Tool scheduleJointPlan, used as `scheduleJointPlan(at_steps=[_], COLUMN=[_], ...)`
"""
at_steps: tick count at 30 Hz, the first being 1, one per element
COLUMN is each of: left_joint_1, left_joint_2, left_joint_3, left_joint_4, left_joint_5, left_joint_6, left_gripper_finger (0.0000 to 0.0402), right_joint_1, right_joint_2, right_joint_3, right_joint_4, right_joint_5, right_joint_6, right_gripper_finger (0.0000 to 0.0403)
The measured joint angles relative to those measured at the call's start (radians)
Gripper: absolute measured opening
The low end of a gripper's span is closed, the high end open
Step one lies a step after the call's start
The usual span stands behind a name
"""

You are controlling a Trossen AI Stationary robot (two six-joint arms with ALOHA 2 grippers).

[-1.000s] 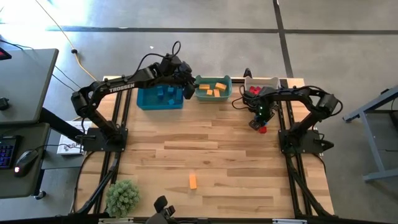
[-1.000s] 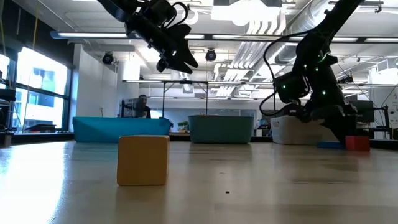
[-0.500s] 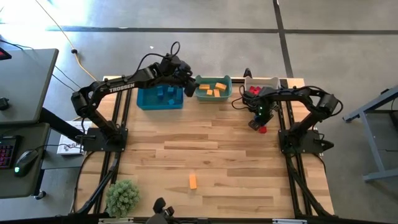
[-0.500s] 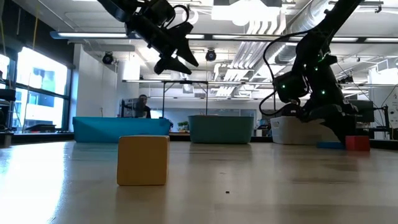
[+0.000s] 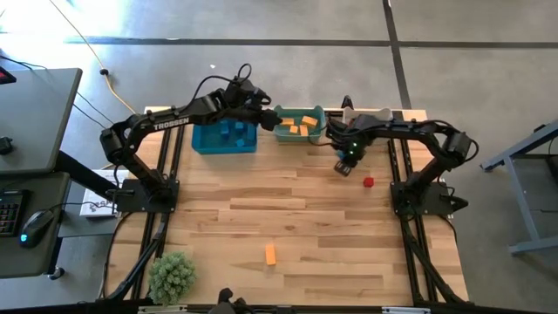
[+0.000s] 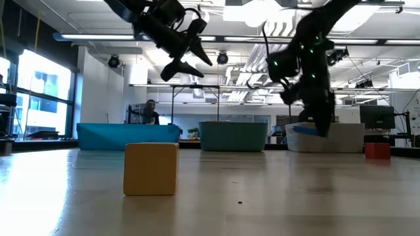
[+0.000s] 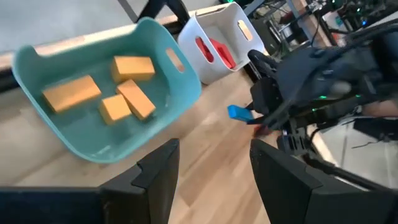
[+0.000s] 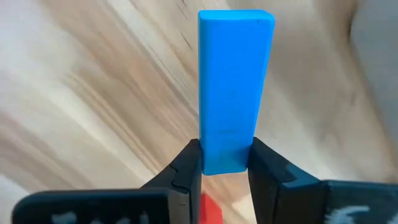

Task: Sort & place blocks by color
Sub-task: Put the blue block into the blue bin

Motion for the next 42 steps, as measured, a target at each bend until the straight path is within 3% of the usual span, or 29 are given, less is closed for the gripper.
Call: scheduleJointPlan(at_steps=[15,19,33,42], left_joint_1=[-0.083,-0.100,-0.149,-0.187], left_joint_2=[0.000,0.000,0.000,0.000], left_joint_3=[0.000,0.000,0.000,0.000], left_joint_4=[0.000,0.007,0.009,0.054], left_joint_5=[-0.001,-0.004,-0.016,-0.069], left_joint_6=[-0.195,-0.241,-0.388,-0.421], left_gripper_finger=[0.0186,0.0186,0.0186,0.0186], right_joint_1=[0.117,0.147,0.245,0.245], right_joint_2=[0.000,-0.001,-0.001,-0.001], right_joint_3=[0.298,0.331,0.408,0.432], right_joint_4=[0.062,0.089,0.189,0.186], right_joint_5=[0.025,0.031,0.204,0.208], right_joint_6=[-0.253,-0.318,-0.488,-0.495], right_gripper_finger=[0.0071,0.0071,0.0071,0.0071])
